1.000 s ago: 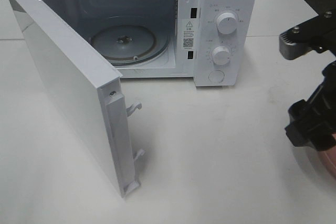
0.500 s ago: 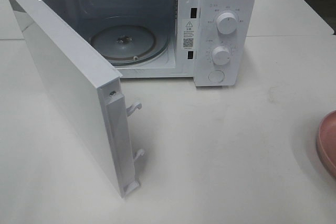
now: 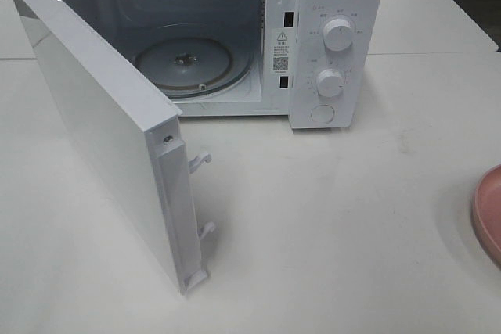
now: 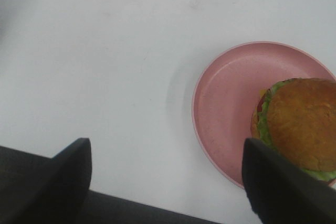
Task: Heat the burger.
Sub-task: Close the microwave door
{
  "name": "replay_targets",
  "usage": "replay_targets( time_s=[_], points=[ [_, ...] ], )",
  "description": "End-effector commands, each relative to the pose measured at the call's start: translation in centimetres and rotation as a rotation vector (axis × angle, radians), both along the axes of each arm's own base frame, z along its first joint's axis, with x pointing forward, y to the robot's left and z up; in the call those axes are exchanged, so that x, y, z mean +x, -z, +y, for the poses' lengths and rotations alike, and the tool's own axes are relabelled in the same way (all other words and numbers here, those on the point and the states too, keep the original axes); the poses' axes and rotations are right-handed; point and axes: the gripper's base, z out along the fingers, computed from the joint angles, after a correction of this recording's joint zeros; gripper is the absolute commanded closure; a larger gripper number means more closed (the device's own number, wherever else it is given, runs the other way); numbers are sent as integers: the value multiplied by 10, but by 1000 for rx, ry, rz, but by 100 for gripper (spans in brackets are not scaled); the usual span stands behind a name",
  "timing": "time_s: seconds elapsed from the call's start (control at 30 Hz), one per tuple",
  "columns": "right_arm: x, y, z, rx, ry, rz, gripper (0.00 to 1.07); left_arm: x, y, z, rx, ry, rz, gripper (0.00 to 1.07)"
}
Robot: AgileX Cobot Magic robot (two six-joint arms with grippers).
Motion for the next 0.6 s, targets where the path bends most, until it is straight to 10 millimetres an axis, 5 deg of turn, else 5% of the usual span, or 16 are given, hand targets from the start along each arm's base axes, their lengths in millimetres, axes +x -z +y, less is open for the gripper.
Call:
replay_targets(
  time_s=[0.03, 0.6],
  points=[
    [-8, 4, -2, 34, 15, -42, 32, -3, 0, 0, -3, 3, -28, 6],
    [-63, 20, -13, 115, 158, -300, 32, -3, 0, 0, -3, 3, -28, 6]
  ],
)
